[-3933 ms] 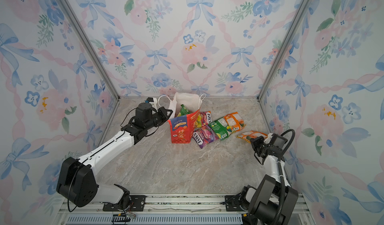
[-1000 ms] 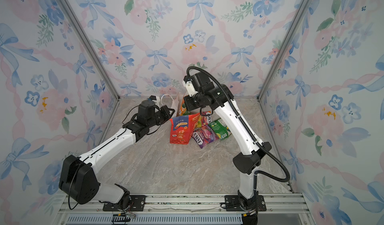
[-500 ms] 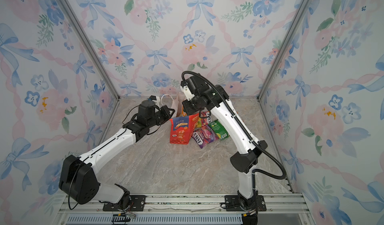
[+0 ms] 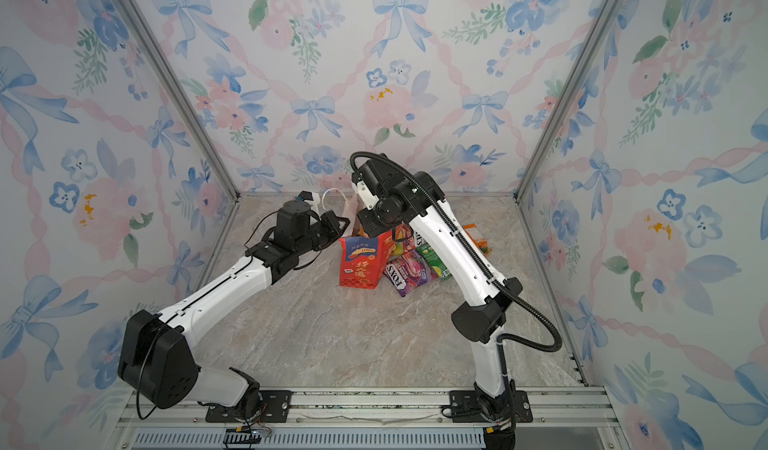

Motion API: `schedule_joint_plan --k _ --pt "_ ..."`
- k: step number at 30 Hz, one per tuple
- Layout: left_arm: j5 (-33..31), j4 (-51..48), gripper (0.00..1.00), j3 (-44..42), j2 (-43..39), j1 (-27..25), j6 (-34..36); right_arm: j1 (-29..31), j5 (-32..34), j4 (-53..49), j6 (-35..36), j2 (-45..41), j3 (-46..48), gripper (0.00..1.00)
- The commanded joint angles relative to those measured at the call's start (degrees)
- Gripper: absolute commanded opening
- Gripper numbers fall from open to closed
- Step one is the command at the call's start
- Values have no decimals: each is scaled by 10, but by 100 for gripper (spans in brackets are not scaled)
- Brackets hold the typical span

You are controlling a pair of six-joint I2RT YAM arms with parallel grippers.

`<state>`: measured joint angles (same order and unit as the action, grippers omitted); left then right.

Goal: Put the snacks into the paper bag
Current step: 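Lower the orange packet into the paper bag held by the left gripper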

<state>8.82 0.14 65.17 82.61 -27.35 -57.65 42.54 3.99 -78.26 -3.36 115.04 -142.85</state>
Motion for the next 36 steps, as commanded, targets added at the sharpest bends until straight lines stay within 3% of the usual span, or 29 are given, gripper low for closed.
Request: schedule_joint_plan --k 1,21,32,36 --pt "-5 41 0 7 -10 0 11 14 12 -27 8 -7 -7 0" --pt "0 55 0 -20 -26 10 4 65 19 -72 -30 -23 40 0" --pt "1 58 0 -24 -30 11 2 70 34 -71 -37 -14 16 0" --pt "2 59 0 -23 -30 10 1 70 48 -78 -40 -4 -5 19"
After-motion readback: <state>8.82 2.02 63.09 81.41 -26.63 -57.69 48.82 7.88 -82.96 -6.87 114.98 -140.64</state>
